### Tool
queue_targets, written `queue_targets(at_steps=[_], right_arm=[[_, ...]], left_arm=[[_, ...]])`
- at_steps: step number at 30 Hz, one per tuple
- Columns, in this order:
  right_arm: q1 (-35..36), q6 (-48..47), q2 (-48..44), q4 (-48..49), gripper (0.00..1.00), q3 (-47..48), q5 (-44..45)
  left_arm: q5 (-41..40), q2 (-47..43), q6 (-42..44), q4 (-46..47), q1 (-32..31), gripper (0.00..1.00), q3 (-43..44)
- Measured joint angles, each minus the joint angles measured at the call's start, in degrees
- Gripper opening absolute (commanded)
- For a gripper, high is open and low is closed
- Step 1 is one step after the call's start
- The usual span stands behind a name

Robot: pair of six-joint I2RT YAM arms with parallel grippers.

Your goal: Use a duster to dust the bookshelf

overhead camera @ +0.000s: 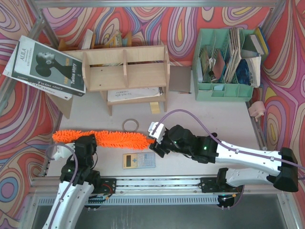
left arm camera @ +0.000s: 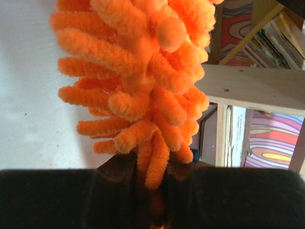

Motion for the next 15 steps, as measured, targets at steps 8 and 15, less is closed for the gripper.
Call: queue_targets(at_steps=[8,15], right_arm=[[0.0,1.75,2.03,0.28,0.6,-0.11,5.64],[0.0,2.95,3.02,1.6,0.6,-0.26,8.41]], left_arm=[[-3.34,7.98,-6.86,10.45,0.0,0.0,-6.78],[-3.5,19.15,-10.51,23.93,0.0,0.0,-10.54]])
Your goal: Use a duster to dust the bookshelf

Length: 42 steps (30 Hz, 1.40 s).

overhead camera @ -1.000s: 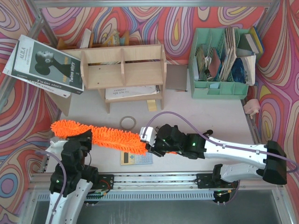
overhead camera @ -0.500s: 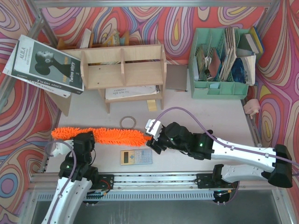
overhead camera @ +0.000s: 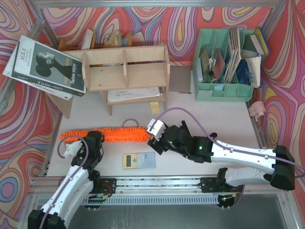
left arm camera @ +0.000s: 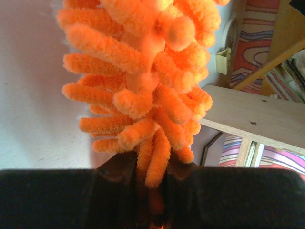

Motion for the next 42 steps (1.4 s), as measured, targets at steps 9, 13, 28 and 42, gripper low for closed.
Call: queue_targets(at_steps=[9,13,28,42], right_arm=[[0.0,1.01,0.55,0.39,0.61,-0.37,2.64],[0.0,1.38,0.59,0.46,0.61,-0.46,4.13],[0.0,4.9,0.83,0.42,0.68,-0.46,13.66],[-4.46,7.1,-4.59,1.01,0.9,-1.01,21.66]], left_arm=[[-2.29,0.39,-0.13,-0.37,0.0,0.19,2.01],[-2.99,-1.36,0.35,-3.37,0.0,0.23,2.01],[-3.32,-0.98,4.85,-9.92,0.02,0.7,3.74],[-3.65,-1.29,27.32,-16.33,0.17,0.99,18.69]])
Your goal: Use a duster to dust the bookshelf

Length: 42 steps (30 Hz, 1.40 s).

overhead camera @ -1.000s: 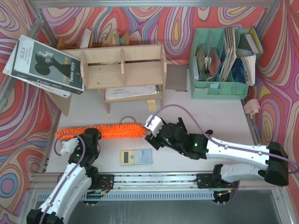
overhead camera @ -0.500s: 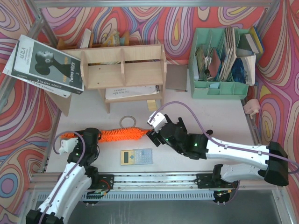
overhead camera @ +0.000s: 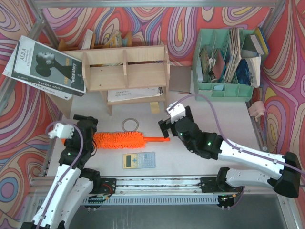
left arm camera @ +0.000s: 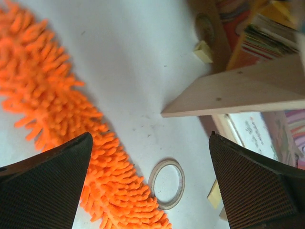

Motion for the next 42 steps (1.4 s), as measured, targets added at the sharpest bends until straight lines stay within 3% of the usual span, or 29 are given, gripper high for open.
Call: queue_targets(at_steps=[5,11,21,32,42], right_arm=[[-8.92,3.98,-1.29,0.17,0.98,0.02,0.72],[-17.07,9.31,-1.42,0.2,0.99,0.02,0.0],[-28.35,16.48,1.62,0.17,0.99,0.24,-3.61],[-37.22,16.11,6.69,3.67,0.99,0.24,-4.17],[-45.22,12.83,18.86,15.28,0.99,-3.13,-2.29]], left_arm=[[0.63,6.19,17.42,7.52,0.0,0.98,6.14],[1.64,17.31,34.56,15.91,0.0,0.99,7.19],[3.56,28.41,59.32,40.96,0.35,0.98,-1.84],[8.04,41.27,64.59,60.26,9.27,0.98,-8.48],[17.03,54.07,66.86,78.77,13.53,0.98,-10.08]])
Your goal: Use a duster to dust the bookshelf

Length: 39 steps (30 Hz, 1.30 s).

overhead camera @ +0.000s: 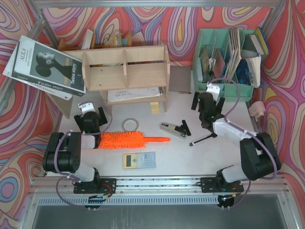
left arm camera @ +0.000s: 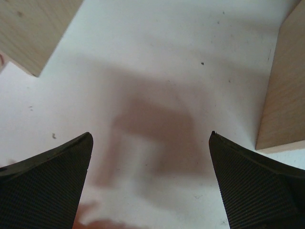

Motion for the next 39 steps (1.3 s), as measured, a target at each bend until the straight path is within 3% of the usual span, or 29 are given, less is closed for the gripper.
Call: queue_targets(at_steps=[14,25,39], right_arm=[[-5.75,-10.78,10.49,31.08,0.99,-16.31,-3.91],[-11.93,-14.88,14.47,49.88,0.99,-23.17,-22.86],[-12.09,-15.72,15.34,55.91,0.99,-24.68,-27.82]], left_arm=[[2.82,2.54,0.22,3.39,0.39,0.99,0.09],[3.13,2.54,0.22,3.65,0.39,0.98,0.09],[3.17,2.54,0.22,3.67,0.39,0.98,0.09]])
